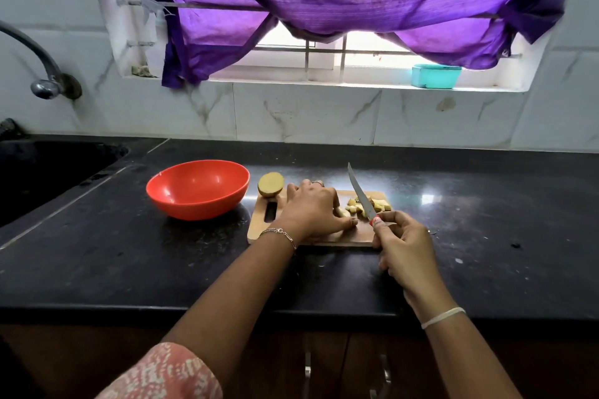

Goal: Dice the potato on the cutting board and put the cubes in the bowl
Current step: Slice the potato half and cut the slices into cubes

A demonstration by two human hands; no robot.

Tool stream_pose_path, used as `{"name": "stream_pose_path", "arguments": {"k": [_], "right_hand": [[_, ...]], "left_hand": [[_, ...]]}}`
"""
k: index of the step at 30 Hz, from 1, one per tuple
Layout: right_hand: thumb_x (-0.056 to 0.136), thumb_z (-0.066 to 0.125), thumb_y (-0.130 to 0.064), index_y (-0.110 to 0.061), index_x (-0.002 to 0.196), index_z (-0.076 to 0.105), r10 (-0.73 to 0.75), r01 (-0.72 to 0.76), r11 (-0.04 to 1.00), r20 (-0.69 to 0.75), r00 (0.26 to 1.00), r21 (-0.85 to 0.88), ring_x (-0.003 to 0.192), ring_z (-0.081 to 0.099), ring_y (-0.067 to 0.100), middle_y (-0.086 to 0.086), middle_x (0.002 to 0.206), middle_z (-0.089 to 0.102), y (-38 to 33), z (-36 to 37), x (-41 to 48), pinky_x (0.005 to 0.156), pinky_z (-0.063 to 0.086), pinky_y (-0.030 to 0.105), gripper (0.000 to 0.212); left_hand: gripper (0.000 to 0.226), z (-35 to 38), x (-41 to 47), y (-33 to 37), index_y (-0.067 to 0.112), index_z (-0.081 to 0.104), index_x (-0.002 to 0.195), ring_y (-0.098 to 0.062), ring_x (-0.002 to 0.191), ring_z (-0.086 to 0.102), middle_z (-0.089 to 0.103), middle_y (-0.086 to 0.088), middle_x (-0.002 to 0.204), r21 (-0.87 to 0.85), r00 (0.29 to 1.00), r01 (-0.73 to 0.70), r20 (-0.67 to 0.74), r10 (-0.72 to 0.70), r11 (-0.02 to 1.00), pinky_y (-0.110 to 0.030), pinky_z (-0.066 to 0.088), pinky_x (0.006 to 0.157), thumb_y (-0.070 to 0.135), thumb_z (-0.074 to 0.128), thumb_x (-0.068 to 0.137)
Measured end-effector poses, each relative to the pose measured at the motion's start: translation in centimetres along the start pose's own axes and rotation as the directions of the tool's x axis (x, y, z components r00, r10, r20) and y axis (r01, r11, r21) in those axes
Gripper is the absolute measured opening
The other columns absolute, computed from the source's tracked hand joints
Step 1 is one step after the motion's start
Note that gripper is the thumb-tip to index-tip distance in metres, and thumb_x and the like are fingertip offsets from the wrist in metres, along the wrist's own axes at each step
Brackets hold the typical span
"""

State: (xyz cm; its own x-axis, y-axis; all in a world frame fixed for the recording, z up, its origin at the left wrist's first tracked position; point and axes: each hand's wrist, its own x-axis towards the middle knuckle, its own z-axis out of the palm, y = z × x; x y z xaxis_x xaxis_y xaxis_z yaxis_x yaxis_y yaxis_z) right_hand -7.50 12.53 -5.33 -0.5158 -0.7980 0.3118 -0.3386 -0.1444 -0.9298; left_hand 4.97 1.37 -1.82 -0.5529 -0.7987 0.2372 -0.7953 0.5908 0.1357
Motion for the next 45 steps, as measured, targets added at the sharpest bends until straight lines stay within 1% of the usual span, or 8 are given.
{"name": "stream_pose_path", "arguments": {"k": [5,16,18,20,23,26,39,45], "right_hand": [[0.096,0.056,-0.017,-0.016,0.09,0.063,0.028,-0.029,0.999,0.015,0.999,0.03,0.039,0.044,0.013,0.006,0.062,0.058,-0.7,-0.1,-0.3,0.037,0.038,0.025,0.009],[0.095,0.057,-0.02,-0.034,0.113,0.067,-0.041,0.047,0.985,0.041,0.998,-0.168,0.05,0.046,0.009,-0.004,0.064,0.056,-0.8,-0.2,-0.7,0.05,0.047,0.035,0.026],[0.095,0.056,-0.018,-0.044,0.121,0.059,-0.103,0.123,0.934,0.076,0.992,-0.335,0.049,0.039,0.004,-0.003,0.07,0.053,-1.3,-0.3,-1.3,0.045,0.035,0.015,0.036],[0.096,0.054,-0.017,-0.043,0.128,0.055,-0.155,0.202,0.837,0.135,0.979,-0.509,0.054,0.04,0.003,0.004,0.087,0.057,-1.9,-0.5,-1.9,0.05,0.037,0.012,0.041],[0.095,0.052,-0.018,-0.043,0.132,0.053,-0.12,0.22,0.743,0.197,0.973,-0.633,0.073,0.059,0.018,0.009,0.109,0.066,-2.5,-1.1,-2.7,0.065,0.044,0.022,0.045],[0.096,0.049,-0.025,-0.044,0.135,0.049,-0.103,0.234,0.643,0.22,0.97,-0.729,0.087,0.063,0.023,0.008,0.105,0.068,-2.9,-1.6,-3.3,0.075,0.049,0.034,0.044],[0.1,0.04,-0.027,-0.042,0.144,0.037,-0.185,0.3,0.545,0.237,0.954,-0.783,0.097,0.062,0.018,0.002,0.112,0.065,-3.6,-1.4,-4.5,0.08,0.05,0.028,0.046],[0.099,0.039,-0.022,-0.037,0.147,0.031,-0.156,0.345,0.393,0.308,0.939,-0.853,0.104,0.061,0.02,0.001,0.117,0.061,-3.3,-0.7,-4.3,0.081,0.05,0.03,0.051]], "left_hand": [[0.029,-0.9,-0.2,-0.7,0.033,0.065,0.11,-0.016,0.112,0.051,0.063,0.012,0.107,-0.176,0.998,0.017,0.068,-0.005,0.984,-0.037,0.024,0.085,0.046,0.06,0.085],[0.016,-1.5,-2.0,-2.2,0.037,0.071,0.102,-0.005,0.095,0.053,0.065,0.018,0.093,-0.235,0.999,0.02,-0.03,-0.028,0.972,-0.036,0.025,0.089,0.039,0.068,0.086],[0.014,-1.1,-2.0,-2.1,0.038,0.071,0.099,-0.004,0.09,0.05,0.06,0.019,0.085,-0.25,0.998,0.011,-0.051,-0.024,0.968,-0.035,0.024,0.086,0.041,0.069,0.085],[0.013,-0.7,-2.0,-2.0,0.039,0.071,0.097,-0.003,0.087,0.048,0.062,0.019,0.086,-0.246,0.997,0.007,-0.079,-0.027,0.969,-0.034,0.022,0.084,0.043,0.069,0.084],[0.015,-0.2,-2.0,-1.9,0.038,0.071,0.098,-0.006,0.096,0.052,0.065,0.016,0.098,-0.229,0.991,0.002,-0.13,-0.033,0.973,-0.034,0.022,0.083,0.043,0.068,0.084],[0.015,0.1,-2.0,-1.8,0.037,0.071,0.1,-0.008,0.102,0.053,0.065,0.015,0.103,-0.216,0.986,0.007,-0.162,-0.043,0.976,-0.034,0.022,0.084,0.041,0.068,0.086],[0.022,0.5,-2.4,-1.5,0.036,0.071,0.104,-0.011,0.111,0.051,0.065,0.014,0.109,-0.216,0.98,0.032,-0.185,-0.074,0.976,-0.037,0.023,0.086,0.047,0.065,0.086],[0.017,0.4,-2.2,-1.4,0.037,0.071,0.102,-0.009,0.103,0.051,0.062,0.016,0.104,-0.229,0.986,0.016,-0.16,-0.054,0.973,-0.035,0.021,0.083,0.043,0.066,0.087]]}}
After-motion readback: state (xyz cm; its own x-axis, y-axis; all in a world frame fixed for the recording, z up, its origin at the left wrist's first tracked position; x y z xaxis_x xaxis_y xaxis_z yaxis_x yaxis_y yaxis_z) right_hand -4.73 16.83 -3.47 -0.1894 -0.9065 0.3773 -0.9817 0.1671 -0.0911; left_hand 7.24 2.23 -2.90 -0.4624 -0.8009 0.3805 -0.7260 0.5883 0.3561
